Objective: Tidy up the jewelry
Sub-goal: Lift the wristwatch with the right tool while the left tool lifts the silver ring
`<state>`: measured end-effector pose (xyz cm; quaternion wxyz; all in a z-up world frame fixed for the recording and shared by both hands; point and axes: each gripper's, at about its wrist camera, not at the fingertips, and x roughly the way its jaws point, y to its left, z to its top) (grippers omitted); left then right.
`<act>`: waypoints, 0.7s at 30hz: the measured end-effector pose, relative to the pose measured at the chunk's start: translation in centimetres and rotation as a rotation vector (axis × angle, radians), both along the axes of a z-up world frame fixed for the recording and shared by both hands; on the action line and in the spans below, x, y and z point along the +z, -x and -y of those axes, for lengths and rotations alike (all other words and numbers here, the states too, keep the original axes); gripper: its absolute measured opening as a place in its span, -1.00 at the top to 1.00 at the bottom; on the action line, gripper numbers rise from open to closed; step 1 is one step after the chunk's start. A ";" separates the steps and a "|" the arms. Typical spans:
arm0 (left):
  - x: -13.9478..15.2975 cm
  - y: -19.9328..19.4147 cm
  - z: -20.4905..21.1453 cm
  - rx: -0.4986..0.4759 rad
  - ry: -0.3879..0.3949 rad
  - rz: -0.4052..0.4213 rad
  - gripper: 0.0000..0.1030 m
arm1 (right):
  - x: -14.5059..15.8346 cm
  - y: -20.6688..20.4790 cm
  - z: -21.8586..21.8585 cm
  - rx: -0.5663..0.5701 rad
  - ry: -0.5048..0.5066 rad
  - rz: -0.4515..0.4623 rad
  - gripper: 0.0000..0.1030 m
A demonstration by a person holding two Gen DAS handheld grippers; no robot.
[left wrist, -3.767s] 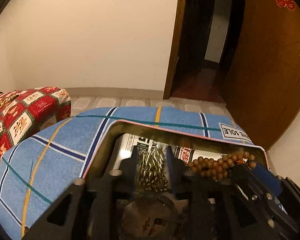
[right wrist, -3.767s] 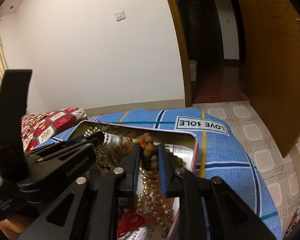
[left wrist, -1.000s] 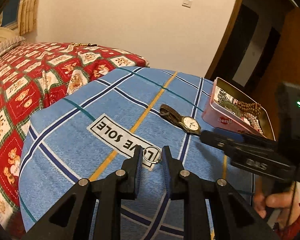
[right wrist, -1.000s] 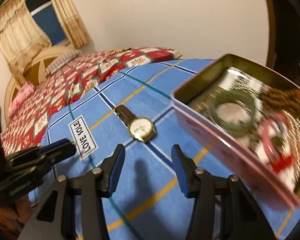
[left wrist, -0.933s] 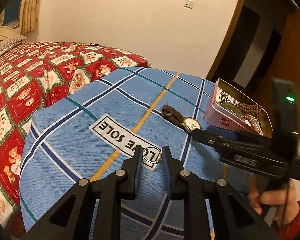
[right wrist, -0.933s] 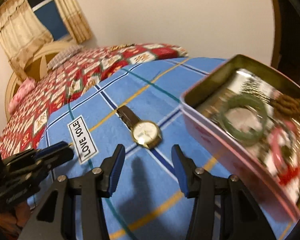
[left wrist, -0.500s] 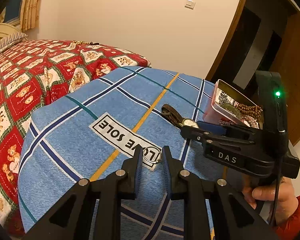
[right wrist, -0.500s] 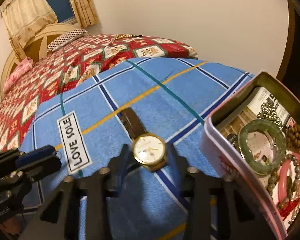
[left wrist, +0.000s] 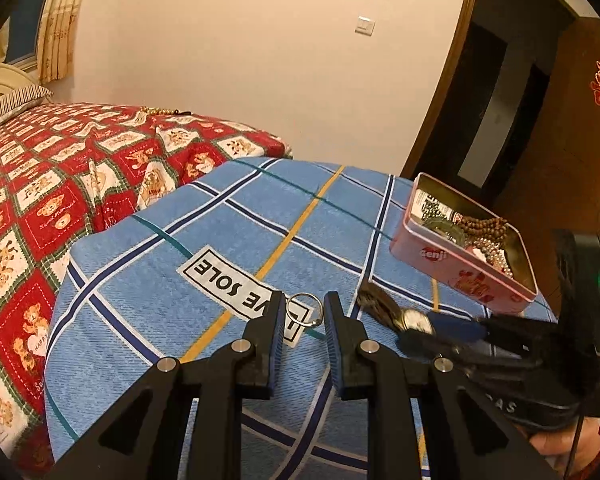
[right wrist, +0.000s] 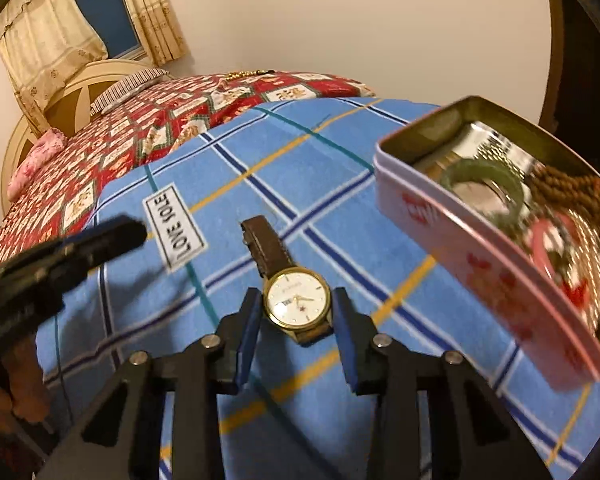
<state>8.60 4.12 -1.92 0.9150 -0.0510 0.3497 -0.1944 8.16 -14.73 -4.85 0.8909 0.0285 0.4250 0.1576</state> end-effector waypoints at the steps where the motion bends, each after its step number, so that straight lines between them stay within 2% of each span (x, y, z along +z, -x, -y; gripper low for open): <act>1: 0.1 0.1 -0.1 0.000 0.005 0.004 0.63 | 0.0 0.4 0.2 -0.001 -0.006 -0.004 0.24; 6: 0.2 0.5 0.0 -0.001 -0.006 0.013 0.63 | 0.0 1.1 0.1 0.005 -0.009 -0.008 0.22; 8: 0.2 0.6 0.1 -0.002 -0.011 0.017 0.63 | 0.1 1.1 0.2 0.004 -0.026 -0.011 0.04; 9: 0.2 0.6 0.1 -0.002 -0.013 0.019 0.63 | 0.1 1.1 0.2 0.000 -0.034 -0.008 -0.12; 10: 0.2 0.6 0.2 -0.003 -0.015 0.020 0.63 | 0.2 1.1 0.2 -0.004 -0.035 0.000 -0.16; 18: 0.2 0.9 0.3 0.000 -0.026 0.022 0.63 | -0.1 0.5 -1.4 0.037 0.031 0.009 -0.20; 21: 0.2 1.0 0.5 0.001 -0.031 0.019 0.63 | -0.3 0.6 -2.1 0.062 0.071 0.012 -0.14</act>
